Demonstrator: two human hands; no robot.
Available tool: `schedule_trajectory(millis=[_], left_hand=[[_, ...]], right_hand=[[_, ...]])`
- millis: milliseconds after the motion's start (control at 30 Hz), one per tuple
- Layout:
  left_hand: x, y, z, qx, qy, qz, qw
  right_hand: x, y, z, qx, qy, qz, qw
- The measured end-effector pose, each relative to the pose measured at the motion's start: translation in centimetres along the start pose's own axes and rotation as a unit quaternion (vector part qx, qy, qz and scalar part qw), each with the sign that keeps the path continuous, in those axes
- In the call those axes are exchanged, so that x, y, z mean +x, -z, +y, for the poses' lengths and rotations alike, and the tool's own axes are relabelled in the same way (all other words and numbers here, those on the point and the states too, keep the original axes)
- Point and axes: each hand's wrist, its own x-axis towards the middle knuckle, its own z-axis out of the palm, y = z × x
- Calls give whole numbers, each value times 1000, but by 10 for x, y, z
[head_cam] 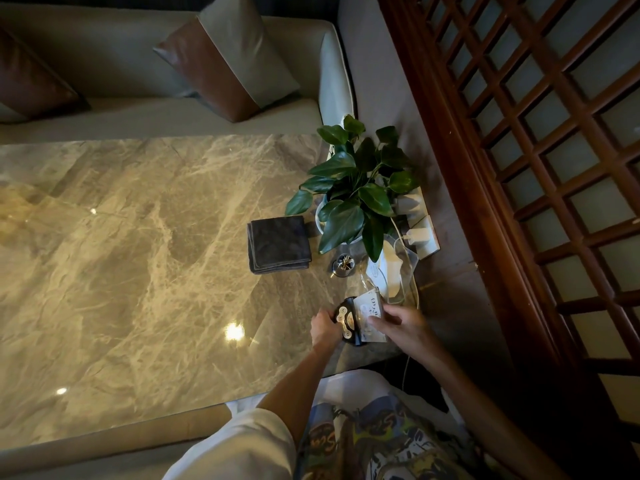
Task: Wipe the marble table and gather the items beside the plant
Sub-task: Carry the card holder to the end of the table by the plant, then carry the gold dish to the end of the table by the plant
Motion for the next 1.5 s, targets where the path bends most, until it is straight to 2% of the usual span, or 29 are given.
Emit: schedule_trajectory(millis=[100, 200, 267, 367, 467, 633, 867, 1033, 1233, 1500], left_hand=[[-4, 20, 1, 14, -9, -20, 1000], [-3, 69, -3, 9, -21, -5, 1000], [7, 116, -10, -19, -21, 34, 999], [22, 206, -35, -80, -18, 91, 992], [19, 307, -71, -111, -1, 163, 980], [10, 465, -133, -172, 10, 243, 955], [-22, 660, -266, -167, 39, 307, 936], [-40, 775, -346, -194, 104, 356, 908], [-20, 852, -409, -240, 131, 386, 881], [38, 904, -448, -226, 143, 349, 898]], right_hand=[[0, 16, -11, -31, -1, -35, 999], [4, 32, -35, -60, 40, 50, 996], [7, 38, -70, -59, 100, 96, 989], [23, 19, -149, -23, 185, 104, 977], [37, -48, -229, -39, 237, 75, 968], [38, -205, -338, -88, 298, -19, 950], [3, -433, -460, -141, 279, -122, 942], [-17, -549, -552, -201, 285, -154, 924], [-13, -657, -630, -246, 295, -177, 906], [20, -766, -679, -215, 173, -262, 925]])
